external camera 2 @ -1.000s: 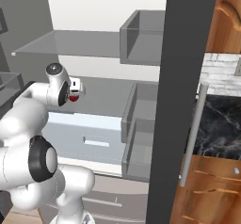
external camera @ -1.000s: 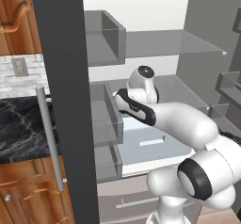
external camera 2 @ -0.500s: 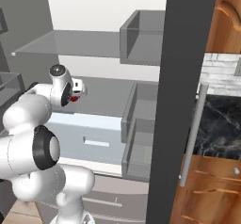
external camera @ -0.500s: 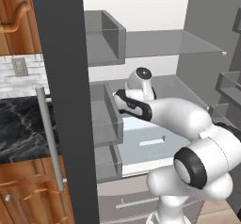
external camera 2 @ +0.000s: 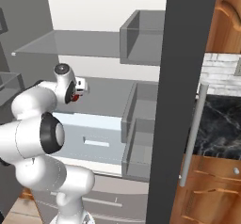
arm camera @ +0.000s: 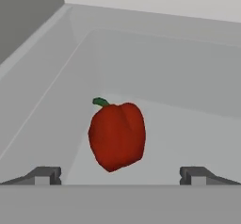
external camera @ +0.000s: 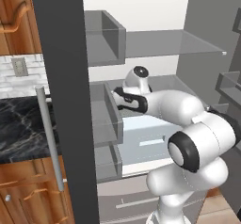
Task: Gather the bell peppers from the fridge and place them on a tray on the dining counter. Then gather the fish and chicken drumstick from the fridge and place them on the other tray.
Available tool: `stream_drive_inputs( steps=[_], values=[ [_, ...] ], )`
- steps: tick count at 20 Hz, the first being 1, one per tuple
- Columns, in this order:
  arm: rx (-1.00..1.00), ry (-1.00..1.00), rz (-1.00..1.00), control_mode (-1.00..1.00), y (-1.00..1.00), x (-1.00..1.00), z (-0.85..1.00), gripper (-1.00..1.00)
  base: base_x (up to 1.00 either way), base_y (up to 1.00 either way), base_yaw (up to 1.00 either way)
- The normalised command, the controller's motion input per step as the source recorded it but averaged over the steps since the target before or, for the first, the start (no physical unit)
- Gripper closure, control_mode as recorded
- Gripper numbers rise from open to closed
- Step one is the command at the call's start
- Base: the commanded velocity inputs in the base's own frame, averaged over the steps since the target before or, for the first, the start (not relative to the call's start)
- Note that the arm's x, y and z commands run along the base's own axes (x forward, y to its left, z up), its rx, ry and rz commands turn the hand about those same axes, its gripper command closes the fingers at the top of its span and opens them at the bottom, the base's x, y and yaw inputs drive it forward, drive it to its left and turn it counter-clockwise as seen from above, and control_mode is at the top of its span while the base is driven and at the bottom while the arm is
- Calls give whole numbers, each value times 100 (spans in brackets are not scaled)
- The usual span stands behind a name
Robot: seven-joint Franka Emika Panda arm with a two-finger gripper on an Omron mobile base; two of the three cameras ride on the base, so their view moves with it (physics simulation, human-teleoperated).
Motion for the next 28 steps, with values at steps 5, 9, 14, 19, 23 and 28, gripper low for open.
stream_drive_inputs(
  steps=[5, 9, 14, 19, 23, 28],
  values=[
    [0, 6, 0, -100, 18, 13, -1, -100, 0, 0, 0],
    [0, 6, 0, -100, 8, 0, -7, -100, 0, 0, 0],
    [0, 0, 0, -100, 0, 3, -12, -100, 0, 0, 0],
    [0, 0, 0, -100, 0, 18, -10, -100, 0, 0, 0],
    [0, 1, 0, -100, 0, 23, -2, -100, 0, 0, 0],
    [0, 1, 0, -100, 0, 5, -6, -100, 0, 0, 0]
  ],
)
